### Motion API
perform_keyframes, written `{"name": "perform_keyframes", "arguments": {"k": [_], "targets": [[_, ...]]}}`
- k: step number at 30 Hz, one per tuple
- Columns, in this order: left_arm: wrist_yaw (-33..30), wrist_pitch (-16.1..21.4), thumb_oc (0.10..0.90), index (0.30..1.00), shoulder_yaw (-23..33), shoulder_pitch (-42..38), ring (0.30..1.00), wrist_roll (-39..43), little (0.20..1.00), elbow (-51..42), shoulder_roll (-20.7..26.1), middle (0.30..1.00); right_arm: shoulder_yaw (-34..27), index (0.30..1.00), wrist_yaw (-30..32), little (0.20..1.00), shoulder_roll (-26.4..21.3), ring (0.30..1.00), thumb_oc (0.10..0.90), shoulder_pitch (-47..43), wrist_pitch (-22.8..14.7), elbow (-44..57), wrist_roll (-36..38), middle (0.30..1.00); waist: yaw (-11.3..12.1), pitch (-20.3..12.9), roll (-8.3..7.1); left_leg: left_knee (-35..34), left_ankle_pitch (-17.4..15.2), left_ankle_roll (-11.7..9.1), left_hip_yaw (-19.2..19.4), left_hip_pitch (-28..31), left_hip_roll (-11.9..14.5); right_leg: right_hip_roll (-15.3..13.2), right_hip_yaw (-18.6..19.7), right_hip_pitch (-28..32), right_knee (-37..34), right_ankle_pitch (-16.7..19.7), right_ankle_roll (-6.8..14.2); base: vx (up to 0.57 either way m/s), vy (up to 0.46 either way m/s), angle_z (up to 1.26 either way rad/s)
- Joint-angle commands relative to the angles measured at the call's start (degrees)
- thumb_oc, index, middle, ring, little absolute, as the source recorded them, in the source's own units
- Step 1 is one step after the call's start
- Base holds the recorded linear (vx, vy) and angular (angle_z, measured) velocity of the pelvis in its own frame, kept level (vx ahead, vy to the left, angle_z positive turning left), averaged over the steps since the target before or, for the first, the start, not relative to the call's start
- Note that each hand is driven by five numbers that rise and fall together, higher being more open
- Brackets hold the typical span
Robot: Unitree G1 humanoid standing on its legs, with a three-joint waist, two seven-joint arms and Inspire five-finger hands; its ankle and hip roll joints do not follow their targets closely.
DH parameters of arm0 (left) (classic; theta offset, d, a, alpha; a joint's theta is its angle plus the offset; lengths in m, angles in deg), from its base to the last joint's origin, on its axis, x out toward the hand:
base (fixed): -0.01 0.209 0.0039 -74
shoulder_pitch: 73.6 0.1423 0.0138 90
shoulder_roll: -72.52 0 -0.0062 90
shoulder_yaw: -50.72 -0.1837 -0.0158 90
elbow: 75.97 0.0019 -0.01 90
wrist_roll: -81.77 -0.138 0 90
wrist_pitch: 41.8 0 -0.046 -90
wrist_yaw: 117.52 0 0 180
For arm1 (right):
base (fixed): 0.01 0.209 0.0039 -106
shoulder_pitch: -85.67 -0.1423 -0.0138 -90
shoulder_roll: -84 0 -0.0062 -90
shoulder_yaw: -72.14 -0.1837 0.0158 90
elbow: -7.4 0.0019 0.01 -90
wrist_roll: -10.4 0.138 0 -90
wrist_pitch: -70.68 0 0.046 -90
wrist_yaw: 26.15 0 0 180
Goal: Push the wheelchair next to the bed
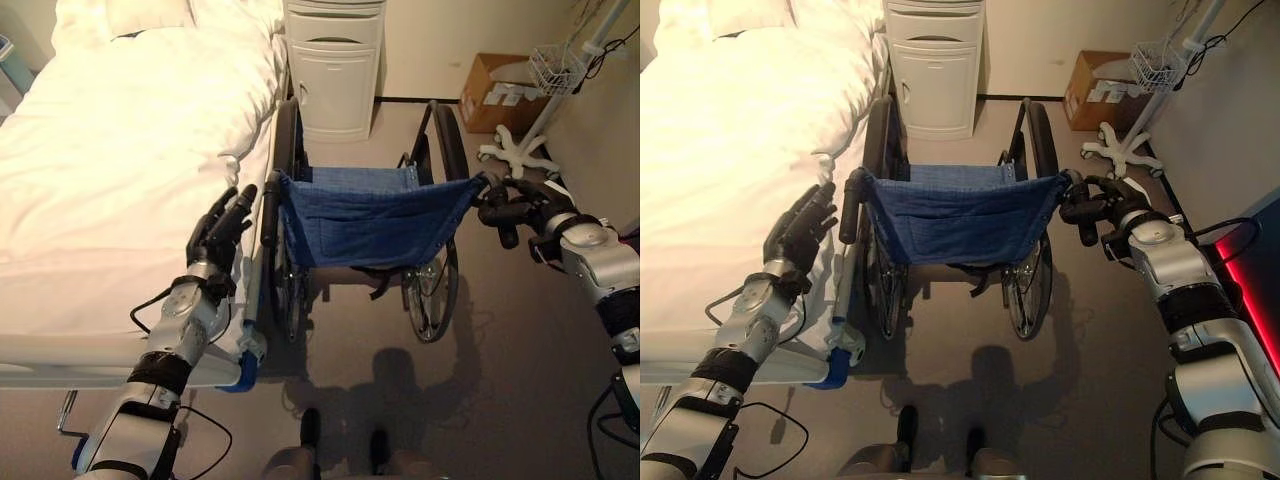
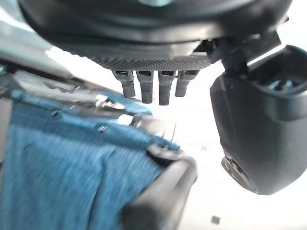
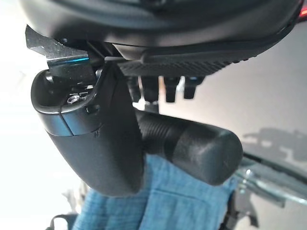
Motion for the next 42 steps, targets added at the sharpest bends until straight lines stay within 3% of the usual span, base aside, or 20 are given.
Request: {"name": "perform_keyframes", "arguments": {"k": [1, 5, 7, 10, 13, 14, 16, 20, 24, 26, 33, 35, 38, 42], "targets": [[-0.7, 10.3, 0.800, 0.900, 1.2, -0.1, 0.900, -3.0, 0.900, 0.1, 3.8, 0.900, -7.9, 0.900, 2.5, 0.900, -10.9, 0.900, 0.800, 0.3, -10.2, 3.9, 3.8, 0.900, -0.4, -9.5, -1.76, 4.2, -11.2, -0.4, 3.2, 3.4, -1.3, -0.3, 1.8, -3.5, 4.6, 0.2, 0.8, 0.00, 0.000, 0.00], [0.7, 15.8, 0.800, 0.900, 4.5, 3.0, 0.900, 3.8, 0.900, -1.4, 2.5, 0.900, -14.4, 0.900, -2.0, 0.900, -8.8, 0.900, 0.800, 9.3, -10.9, 3.1, 8.7, 0.900, -0.7, -9.4, -1.87, 4.0, -11.3, -0.3, 3.6, 3.6, -1.2, -0.3, 1.7, -3.6, 4.4, 0.4, 1.0, 0.00, -0.004, -0.02], [5.7, 17.6, 0.800, 0.900, 6.8, 5.7, 0.900, 13.0, 0.900, -3.7, -0.7, 0.900, -17.5, 0.900, -4.3, 0.900, -6.1, 0.900, 0.800, 14.2, -11.9, 3.3, 14.2, 0.900, -0.7, -9.4, -1.97, 3.8, -11.2, -0.3, 3.8, 3.7, -1.1, -0.3, 1.5, -3.5, 4.1, 0.5, 0.9, 0.00, -0.015, -0.06], [10.5, 19.5, 0.800, 0.900, 9.3, 9.3, 0.900, 17.8, 0.900, -6.5, -4.8, 0.900, -21.3, 0.900, -6.2, 0.900, -1.4, 0.900, 0.800, 19.8, -13.7, 5.8, 20.6, 0.900, -0.9, -9.3, -1.96, 3.4, -11.3, -0.2, 3.8, 4.0, -1.0, -0.2, 1.7, -3.5, 4.0, 0.5, 0.9, 0.01, -0.017, -0.06], [12.8, 21.1, 0.800, 0.900, 11.0, 12.8, 0.900, 17.4, 0.900, -8.2, -8.4, 0.900, -26.2, 0.900, -7.5, 0.900, 4.2, 0.900, 0.800, 25.4, -15.0, 8.0, 29.2, 0.900, -0.9, -9.3, -1.90, 3.1, -11.5, -0.1, 4.1, 4.3, -0.9, -0.1, 1.5, -3.4, 4.0, 0.3, 0.9, 0.00, -0.009, -0.01], [12.8, 20.8, 0.800, 0.900, 11.4, 14.3, 0.900, 14.8, 0.900, -8.4, -9.2, 0.900, -28.6, 0.900, -8.2, 0.900, 6.5, 0.900, 0.800, 27.3, -15.4, 8.4, 36.3, 0.900, -0.8, -9.4, -1.82, 3.0, -11.6, 0.0, 4.2, 4.4, -0.9, -0.1, 1.3, -3.3, 3.9, 0.2, 0.9, 0.00, 0.000, 0.00], [12.4, 20.6, 0.800, 0.900, 11.0, 16.1, 0.900, 10.5, 0.900, -8.2, -9.4, 0.900, -31.3, 0.900, -9.6, 0.900, 8.7, 0.900, 0.800, 29.2, -15.9, 8.4, 42.4, 0.900, -0.6, -9.3, -1.68, 2.9, -11.8, 0.0, 4.3, 4.6, -0.9, -0.2, 1.0, -3.2, 3.8, 0.2, 1.0, 0.02, -0.016, -0.07], [14.1, 19.6, 0.800, 0.900, 11.0, 20.0, 0.900, 6.7, 0.900, -7.1, -9.3, 0.900, -35.3, 0.900, -13.8, 0.900, 11.5, 0.900, 0.800, 31.6, -15.7, 7.4, 49.6, 0.900, -0.2, -9.2, -1.48, 3.3, -12.2, 0.2, 4.4, 4.5, -1.0, -0.2, 0.8, -3.3, 3.9, 0.2, 1.2, 0.00, -0.007, -0.03], [15.4, 18.3, 0.800, 0.900, 11.4, 23.3, 0.900, 3.7, 0.900, -4.1, -10.1, 0.900, -38.1, 0.900, -18.9, 0.900, 13.2, 0.900, 0.800, 33.1, -13.0, 4.7, 55.3, 0.900, 0.1, -9.0, -1.38, 4.0, -12.5, 0.3, 4.6, 4.0, -1.1, -0.2, 0.8, -3.8, 4.2, 0.2, 1.2, -0.01, -0.010, -0.11], [16.7, 16.7, 0.800, 0.900, 11.9, 25.5, 0.900, 3.4, 0.900, -0.4, -11.8, 0.900, -39.7, 0.900, -23.2, 0.900, 15.2, 0.900, 0.800, 34.0, -11.3, 2.7, 62.1, 0.900, 0.4, -8.9, -1.43, 4.2, -12.8, 0.5, 4.6, 3.9, -1.1, -0.1, 0.8, -4.0, 4.4, 0.2, 1.2, 0.00, -0.021, -0.05], [21.2, 14.4, 0.800, 0.900, 11.9, 27.9, 0.900, 4.5, 0.900, 6.5, -14.5, 0.900, -42.6, 0.900, -34.5, 0.900, 18.9, 0.900, 0.800, 33.2, -1.0, -5.4, 77.1, 0.900, 1.6, -8.8, -1.54, 4.8, -13.5, 0.9, 4.4, 3.6, -1.3, 0.0, 0.7, -4.2, 4.4, 0.4, 1.4, 0.00, -0.006, -0.02], [21.3, 15.3, 0.800, 0.900, 11.6, 27.9, 0.900, 3.8, 0.900, 6.3, -14.7, 0.900, -42.8, 0.900, -34.3, 0.900, 19.1, 0.900, 0.800, 33.3, -1.5, -6.4, 75.6, 0.900, 1.7, -8.7, -1.58, 5.1, -13.7, 0.9, 4.3, 3.4, -1.4, 0.0, 0.7, -4.3, 4.5, 0.4, 1.4, 0.00, 0.000, 0.00], [19.1, 15.6, 0.800, 0.900, 10.3, 28.1, 0.900, 3.3, 0.900, 5.0, -15.3, 0.900, -42.0, 0.900, -31.0, 0.900, 19.5, 0.900, 0.800, 33.9, -2.3, -8.8, 65.0, 0.900, 1.7, -8.3, -1.50, 5.5, -13.8, 0.9, 4.2, 3.2, -1.5, 0.0, 0.7, -4.7, 4.8, 0.6, 1.4, -0.02, 0.006, 0.06], [12.3, 19.8, 0.800, 0.900, 9.0, 29.1, 0.900, -7.5, 0.900, 6.1, -15.8, 0.900, -37.9, 0.900, -32.6, 0.900, 21.6, 0.900, 0.800, 37.6, -2.4, -13.0, 52.3, 0.900, 1.7, -7.7, -1.83, 6.1, -13.6, 1.0, 4.1, 2.4, -1.6, 0.2, 0.8, -5.5, 5.4, 0.6, 1.2, -0.03, -0.024, 0.04]]}}
